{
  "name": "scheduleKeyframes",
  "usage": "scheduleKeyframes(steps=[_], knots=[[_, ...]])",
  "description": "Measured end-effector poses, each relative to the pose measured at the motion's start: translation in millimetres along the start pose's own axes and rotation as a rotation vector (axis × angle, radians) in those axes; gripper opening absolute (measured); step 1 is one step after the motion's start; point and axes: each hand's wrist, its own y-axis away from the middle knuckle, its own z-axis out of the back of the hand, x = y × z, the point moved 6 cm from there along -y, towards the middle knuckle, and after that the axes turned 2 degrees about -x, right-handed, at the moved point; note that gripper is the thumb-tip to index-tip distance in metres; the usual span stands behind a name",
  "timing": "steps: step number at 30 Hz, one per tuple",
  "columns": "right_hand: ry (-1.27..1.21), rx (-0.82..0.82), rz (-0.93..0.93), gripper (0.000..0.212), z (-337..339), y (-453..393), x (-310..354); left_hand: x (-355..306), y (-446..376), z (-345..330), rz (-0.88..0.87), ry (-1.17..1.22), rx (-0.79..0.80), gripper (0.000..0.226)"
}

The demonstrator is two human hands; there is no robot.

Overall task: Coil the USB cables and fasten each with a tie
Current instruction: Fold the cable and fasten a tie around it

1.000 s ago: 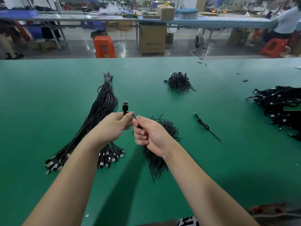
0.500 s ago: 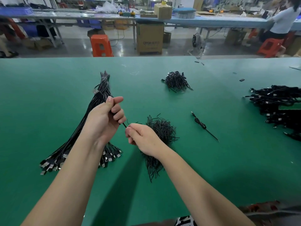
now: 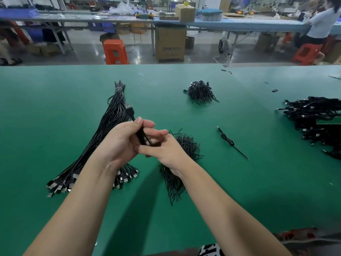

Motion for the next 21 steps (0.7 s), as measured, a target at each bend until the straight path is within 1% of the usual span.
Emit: scheduleKeyframes(steps=[3,5,7,10,13,15,17,19,21], knots=[[0.009,0.050,-0.011,0.032,1.9,7.5,-2.1,0.4,6.4,-5.8,0.099,-0.154,0.156,0.033],[0.042,0.021,-0.030,0.037,2.6,9.7,-7.0,1.3,8.6,-7.0,0.141,-0.190,0.182,0.035],[0.065,-0.017,-0.044,0.042,2.4,11.5,-10.1,2.2,10.2,-9.8,0.150,-0.197,0.173,0.033],[0.040,-0.016,-0.030,0.034,3.2,13.4,-11.5,2.9,12.0,-13.2,0.147,-0.194,0.108,0.032],[0.017,0.003,-0.008,0.031,2.6,14.7,-11.3,-1.4,14.8,-17.0,0.139,-0.300,0.048,0.033],[0.050,-0.027,0.000,0.023,3.6,14.7,-11.3,-4.0,16.1,-16.0,0.128,-0.435,-0.031,0.036],[0.171,-0.067,0.038,0.021,4.1,16.1,-6.9,-7.1,16.4,-14.1,0.087,-0.638,-0.132,0.040],[0.450,-0.129,0.138,0.019,6.6,17.2,0.9,-12.0,16.6,-11.4,0.016,-0.983,-0.258,0.043],[0.776,-0.168,0.259,0.015,6.1,18.3,9.4,-19.4,19.6,-13.7,-0.095,-1.361,-0.380,0.044]])
